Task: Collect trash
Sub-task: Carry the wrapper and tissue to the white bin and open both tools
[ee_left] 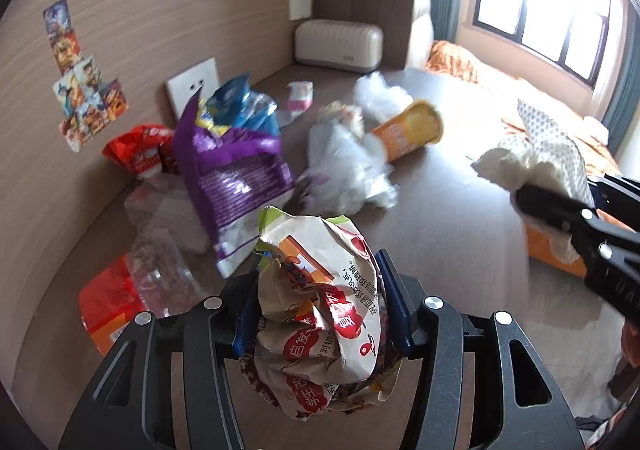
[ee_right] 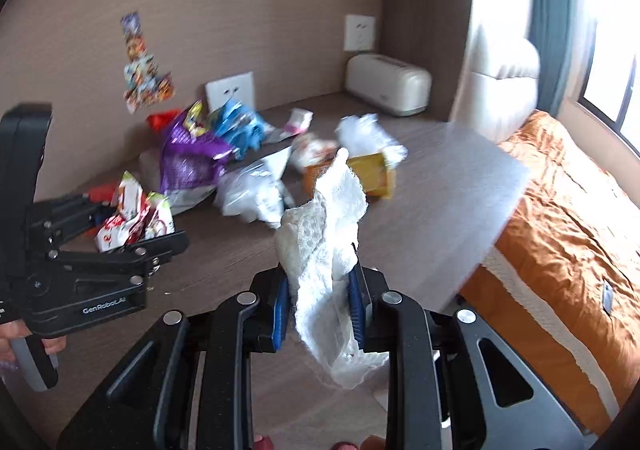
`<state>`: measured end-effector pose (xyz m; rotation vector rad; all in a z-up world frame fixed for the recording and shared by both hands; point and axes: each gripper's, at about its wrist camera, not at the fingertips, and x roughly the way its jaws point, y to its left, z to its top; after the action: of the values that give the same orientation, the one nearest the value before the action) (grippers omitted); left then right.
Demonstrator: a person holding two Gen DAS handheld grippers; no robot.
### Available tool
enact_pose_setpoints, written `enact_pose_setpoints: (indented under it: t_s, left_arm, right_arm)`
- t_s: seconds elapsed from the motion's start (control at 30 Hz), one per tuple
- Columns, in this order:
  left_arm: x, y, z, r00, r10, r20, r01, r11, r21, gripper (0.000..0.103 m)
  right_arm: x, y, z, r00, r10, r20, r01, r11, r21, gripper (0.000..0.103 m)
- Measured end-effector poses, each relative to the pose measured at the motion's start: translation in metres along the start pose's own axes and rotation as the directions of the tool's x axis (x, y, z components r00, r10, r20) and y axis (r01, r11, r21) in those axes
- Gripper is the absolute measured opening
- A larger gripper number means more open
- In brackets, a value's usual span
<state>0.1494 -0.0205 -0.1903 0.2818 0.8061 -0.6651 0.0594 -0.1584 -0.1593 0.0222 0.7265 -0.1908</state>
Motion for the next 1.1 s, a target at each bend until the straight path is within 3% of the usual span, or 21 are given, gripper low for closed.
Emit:
enact_pose_setpoints:
  t_s: [0.2, 0.33, 0.53, 0.8, 0.97, 1.1]
  left_arm:
    - [-0.013, -0.067, 0.020, 0.994, -0.098, 0.049, 0.094, 0.993, 0.072, 0.052]
    - [-0.005, -0.134, 0.030, 0.987, -0.152, 0.057, 0.143, 0.980, 0.140, 0.052]
    - [0.054, -0.258, 0.031, 0.971, -0.236, -0.032, 0.237, 0.947, 0.218, 0.052]
    - [0.182, -0.360, -0.008, 0.924, -0.323, -0.204, 0.367, 0.897, 0.244, 0.052]
    - [0.270, -0.391, -0.046, 0.900, -0.316, -0.301, 0.392, 0.889, 0.238, 0.052]
    - [0.334, -0.405, -0.075, 0.878, -0.302, -0.372, 0.398, 0.893, 0.213, 0.053]
  right_arm:
    - [-0.042, -0.076, -0.006, 0.999, -0.051, -0.009, 0.052, 0.988, 0.143, 0.027]
    - [-0.053, -0.141, -0.025, 0.994, -0.100, -0.044, 0.107, 0.971, 0.213, 0.027]
    - [-0.047, -0.236, -0.055, 0.992, -0.057, -0.114, 0.092, 0.937, 0.338, 0.027]
    - [0.029, -0.323, -0.122, 0.966, 0.060, -0.250, 0.072, 0.872, 0.484, 0.028]
    - [0.097, -0.358, -0.184, 0.930, 0.132, -0.342, 0.071, 0.850, 0.522, 0.028]
    - [0.164, -0.378, -0.234, 0.884, 0.215, -0.416, 0.052, 0.838, 0.544, 0.031]
